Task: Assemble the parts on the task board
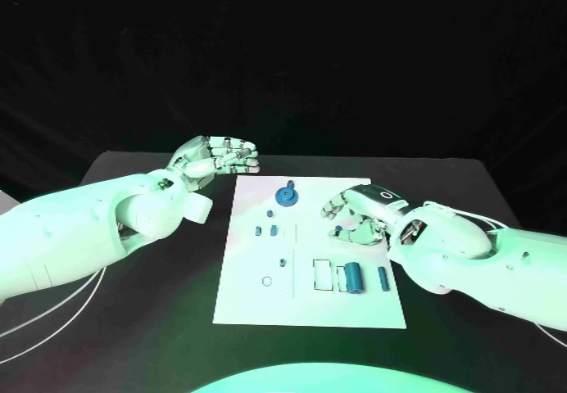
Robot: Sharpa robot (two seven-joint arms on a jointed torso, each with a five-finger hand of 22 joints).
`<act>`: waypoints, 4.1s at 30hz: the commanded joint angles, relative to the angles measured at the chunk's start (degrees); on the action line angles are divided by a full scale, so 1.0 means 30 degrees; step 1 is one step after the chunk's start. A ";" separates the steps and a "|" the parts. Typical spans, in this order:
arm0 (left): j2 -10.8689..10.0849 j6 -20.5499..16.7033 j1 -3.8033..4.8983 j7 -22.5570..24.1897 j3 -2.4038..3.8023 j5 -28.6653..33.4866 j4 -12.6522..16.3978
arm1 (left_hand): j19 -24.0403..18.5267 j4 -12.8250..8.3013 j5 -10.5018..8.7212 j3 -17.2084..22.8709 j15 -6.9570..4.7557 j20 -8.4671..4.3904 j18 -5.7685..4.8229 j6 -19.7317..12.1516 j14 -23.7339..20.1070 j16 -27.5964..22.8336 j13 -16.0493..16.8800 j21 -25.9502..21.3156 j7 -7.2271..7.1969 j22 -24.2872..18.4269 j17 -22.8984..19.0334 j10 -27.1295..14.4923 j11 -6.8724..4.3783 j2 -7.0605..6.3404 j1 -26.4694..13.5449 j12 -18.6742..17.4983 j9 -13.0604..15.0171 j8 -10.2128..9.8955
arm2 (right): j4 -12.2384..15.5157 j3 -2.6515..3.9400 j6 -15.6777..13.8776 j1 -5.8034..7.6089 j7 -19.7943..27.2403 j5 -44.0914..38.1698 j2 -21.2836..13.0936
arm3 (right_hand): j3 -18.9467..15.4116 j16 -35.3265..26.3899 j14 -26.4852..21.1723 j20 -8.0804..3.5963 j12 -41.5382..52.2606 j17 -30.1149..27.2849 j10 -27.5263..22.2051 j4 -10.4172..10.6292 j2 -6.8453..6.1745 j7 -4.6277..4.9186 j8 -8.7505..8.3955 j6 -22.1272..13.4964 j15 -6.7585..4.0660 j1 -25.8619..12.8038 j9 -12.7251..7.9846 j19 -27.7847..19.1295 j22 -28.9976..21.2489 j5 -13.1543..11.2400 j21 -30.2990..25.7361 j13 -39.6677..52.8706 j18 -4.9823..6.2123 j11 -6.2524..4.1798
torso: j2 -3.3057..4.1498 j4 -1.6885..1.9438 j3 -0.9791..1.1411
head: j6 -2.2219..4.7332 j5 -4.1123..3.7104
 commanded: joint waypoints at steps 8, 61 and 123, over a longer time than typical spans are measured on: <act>0.0011 0.0258 -0.0030 0.0297 0.0004 0.0129 0.0154 | 0.0240 0.0012 -0.0080 -0.0006 0.0012 0.0000 0.0116 -0.0070 0.0140 -0.0148 -0.0005 -0.0134 0.0097 -0.0056 0.0004 0.0051 0.0117 -0.0027 0.0183 -0.0087 -0.0036 -0.0117 | -0.0910 -0.0002 0.2300 0.0460 0.1377 0.0940 -0.0602 | -0.0896 0.0131 0.0523 0.0009 -0.0148 -0.0049 -0.0756 0.0282 -0.0366 -0.0340 -0.0255 0.0023 -0.0004 0.0163 -0.0083 0.0544 0.2448 0.0151 -0.0068 -0.0086 -0.0270 0.0152 | 0.0038 0.0021 0.0019 | 0.0081 -0.0068; -0.0180 0.0383 -0.0057 0.0039 -0.0004 0.0093 0.0194 | 0.0278 0.0020 -0.0075 -0.0013 0.0009 0.0003 0.0109 -0.0071 0.0192 -0.0204 0.0002 -0.0187 0.0101 -0.0118 0.0025 0.0064 0.0117 0.0001 0.0175 -0.0120 -0.0042 -0.0125 | -0.2104 -0.0131 0.3019 -0.0075 -0.0095 -0.1560 0.1071 | 0.3464 0.0455 0.0516 -0.0309 -0.0619 -0.0156 0.2760 0.1039 0.0403 -0.0280 0.0466 0.2251 -0.0434 0.1147 0.0315 0.0767 0.3039 -0.1307 0.0855 0.0028 -0.0417 -0.0390 | 0.0024 0.0014 0.0027 | -0.0099 -0.0050; 0.0366 0.0217 -0.0075 0.0163 -0.0045 0.0230 0.0060 | 0.0312 0.0025 -0.0078 0.0009 0.0005 0.0008 0.0107 -0.0054 0.0254 -0.0301 0.0011 -0.0283 0.0087 -0.0221 0.0053 0.0096 0.0111 0.0086 0.0196 -0.0164 -0.0045 -0.0125 | 0.0296 -0.0126 0.1415 -0.1423 0.0517 -0.2057 0.4710 | 0.5790 0.0514 0.0515 -0.0665 -0.0949 -0.0249 0.4835 -0.1298 0.0234 -0.0309 0.0963 0.2720 -0.0752 0.0834 0.1013 0.0935 0.3429 -0.1501 0.1575 0.0541 -0.0554 -0.0743 | -0.0031 0.0043 -0.0015 | -0.0194 0.1004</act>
